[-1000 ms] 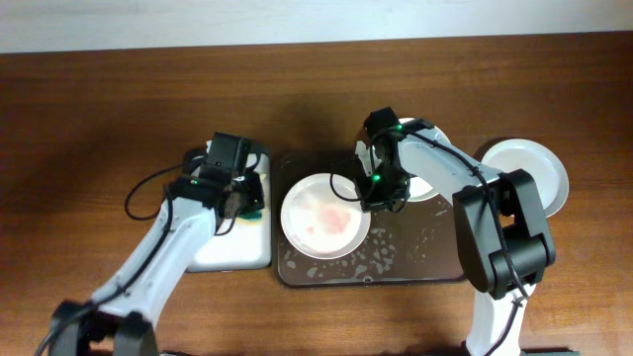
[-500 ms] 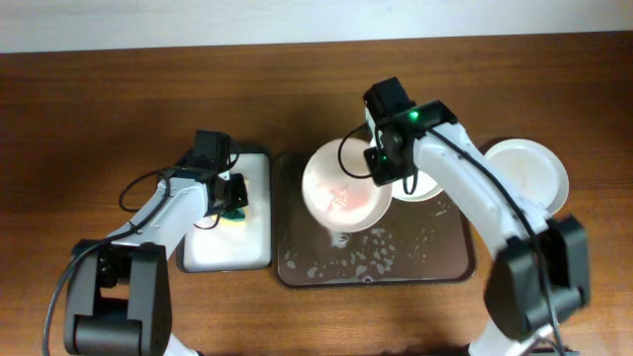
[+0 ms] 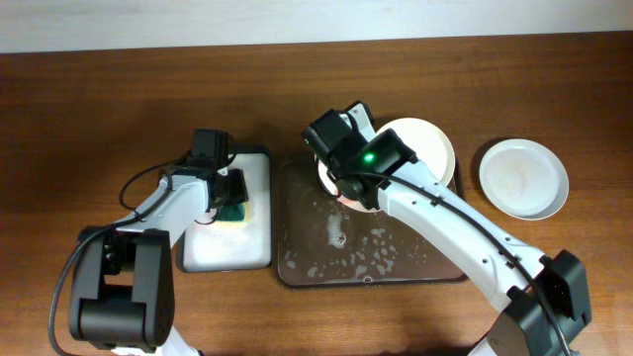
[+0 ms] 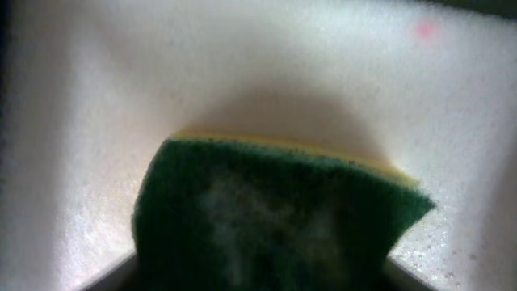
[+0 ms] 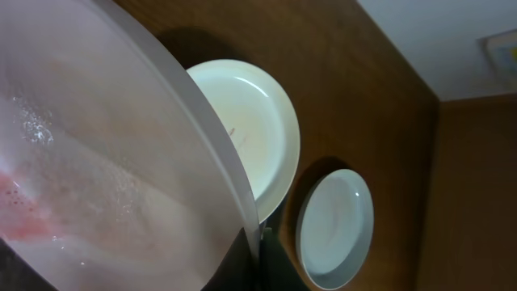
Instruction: Clean dirty plates on tray and stack at the side
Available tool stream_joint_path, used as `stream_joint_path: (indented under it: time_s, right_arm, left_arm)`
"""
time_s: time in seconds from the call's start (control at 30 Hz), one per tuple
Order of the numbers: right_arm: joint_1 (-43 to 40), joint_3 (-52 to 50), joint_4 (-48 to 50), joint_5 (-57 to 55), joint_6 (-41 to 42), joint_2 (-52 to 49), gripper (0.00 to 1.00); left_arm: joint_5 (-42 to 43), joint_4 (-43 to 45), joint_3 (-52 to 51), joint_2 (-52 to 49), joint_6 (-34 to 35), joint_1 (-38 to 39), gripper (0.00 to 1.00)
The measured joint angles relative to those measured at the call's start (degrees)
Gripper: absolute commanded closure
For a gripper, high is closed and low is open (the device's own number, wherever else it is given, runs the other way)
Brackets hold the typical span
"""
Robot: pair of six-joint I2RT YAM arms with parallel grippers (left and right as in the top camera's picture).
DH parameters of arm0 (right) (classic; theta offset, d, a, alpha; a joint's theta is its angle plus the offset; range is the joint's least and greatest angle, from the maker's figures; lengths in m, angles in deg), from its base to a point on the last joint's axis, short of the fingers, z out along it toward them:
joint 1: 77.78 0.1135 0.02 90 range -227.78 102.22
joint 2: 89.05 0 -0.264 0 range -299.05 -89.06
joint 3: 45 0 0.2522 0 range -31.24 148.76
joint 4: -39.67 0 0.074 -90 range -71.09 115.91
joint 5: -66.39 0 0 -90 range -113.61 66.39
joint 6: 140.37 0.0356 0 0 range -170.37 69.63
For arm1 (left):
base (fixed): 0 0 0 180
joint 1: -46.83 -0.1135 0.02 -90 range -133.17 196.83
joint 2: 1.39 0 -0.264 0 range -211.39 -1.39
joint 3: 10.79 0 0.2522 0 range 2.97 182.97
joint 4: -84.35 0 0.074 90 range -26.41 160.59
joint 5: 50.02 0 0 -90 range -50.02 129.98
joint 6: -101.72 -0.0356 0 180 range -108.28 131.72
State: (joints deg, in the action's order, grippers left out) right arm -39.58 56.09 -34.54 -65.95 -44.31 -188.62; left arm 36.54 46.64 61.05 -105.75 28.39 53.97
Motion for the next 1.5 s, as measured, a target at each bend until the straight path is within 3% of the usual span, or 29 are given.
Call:
stream_joint_path:
  time_s: [0.2, 0.23, 0.27, 0.33, 0.4, 0.5, 0.57, 0.6, 0.63, 0.67, 0.73, 0.8, 1.03, 1.07, 1.1, 1.13, 1.2, 1.5]
  right_arm:
    - [0.0, 0.0, 0.0, -1.4, 0.8, 0.0, 0.96]
    - [0.0, 0.0, 0.0, -1.4, 0.9, 0.0, 0.96]
    - [0.0, 0.0, 0.0, -1.4, 1.0, 0.0, 0.96]
    - [0.0, 0.0, 0.0, -1.4, 1.0, 0.0, 0.96]
    - [0.0, 0.0, 0.0, -1.4, 1.0, 0.0, 0.96]
    - [0.0, 0.0, 0.0, -1.1, 1.1, 0.0, 0.96]
    - [0.0, 0.0, 0.2, -0.7, 1.1, 0.0, 0.96]
    - [0.0, 0.0, 0.3, -0.4, 1.2, 0.0, 0.96]
    - [0.0, 0.0, 0.4, -0.2, 1.2, 0.0, 0.96]
    - [0.0, 0.0, 0.5, 0.0, 1.2, 0.0, 0.96]
    - [0.0, 0.0, 0.7, 0.0, 1.2, 0.0, 0.96]
    - [0.0, 0.0, 0.7, 0.0, 1.2, 0.0, 0.96]
    - [0.0, 0.0, 0.7, 0.2, 1.2, 0.0, 0.96]
    - [0.0, 0.0, 0.7, 0.2, 1.2, 0.0, 0.96]
    - [0.0, 0.0, 0.7, 0.2, 1.2, 0.0, 0.96]
    - [0.0, 0.0, 0.7, 0.2, 1.3, 0.0, 0.96]
    - [0.0, 0.0, 0.8, 0.2, 1.2, 0.0, 0.96]
    - [0.0, 0.0, 1.3, 0.2, 1.2, 0.0, 0.96]
  left_arm:
    - [0.5, -0.2, 0.3, -0.1, 0.0, 0.1, 1.0]
    - [0.5, -1.2, 0.8, -0.1, 0.0, 0.1, 0.95]
    - [0.4, -2.2, 1.2, -0.1, -0.1, 0.0, 0.52]
    - [0.5, -5.0, 1.9, 0.2, -0.5, 0.0, 0.11]
    - [0.4, -7.6, 2.0, 0.8, -0.9, 0.0, 0.02]
    - [0.4, -12.3, 2.2, 1.0, -0.9, 0.0, 0.0]
    - [0.4, -13.8, 2.1, 1.0, -0.9, 0.0, 0.03]
    - [0.4, -14.1, 2.1, 1.0, -1.0, 0.0, 0.09]
    - [0.5, -14.2, 2.1, 1.0, -1.0, 0.0, 0.28]
    - [0.5, -14.2, 1.9, 1.0, -1.2, 0.0, 0.55]
    - [0.6, -14.2, 1.1, 1.1, -1.2, 0.0, 0.84]
    - [0.9, -14.3, 0.8, 1.4, -1.1, 0.0, 1.0]
    - [2.1, -14.9, 0.7, 1.6, -1.3, 0.0, 1.0]
    - [2.1, -14.9, 0.7, 1.7, -1.3, 0.0, 0.91]
    - [2.0, -15.3, 0.8, 1.9, -1.3, 0.0, 0.41]
    - [1.9, -15.6, 1.0, 2.0, -1.5, 0.0, 0.21]
    - [1.9, -15.8, 2.4, 2.2, -1.7, 0.0, 0.0]
    - [-0.1, -6.2, 4.3, 3.3, -1.7, 0.0, 0.0]
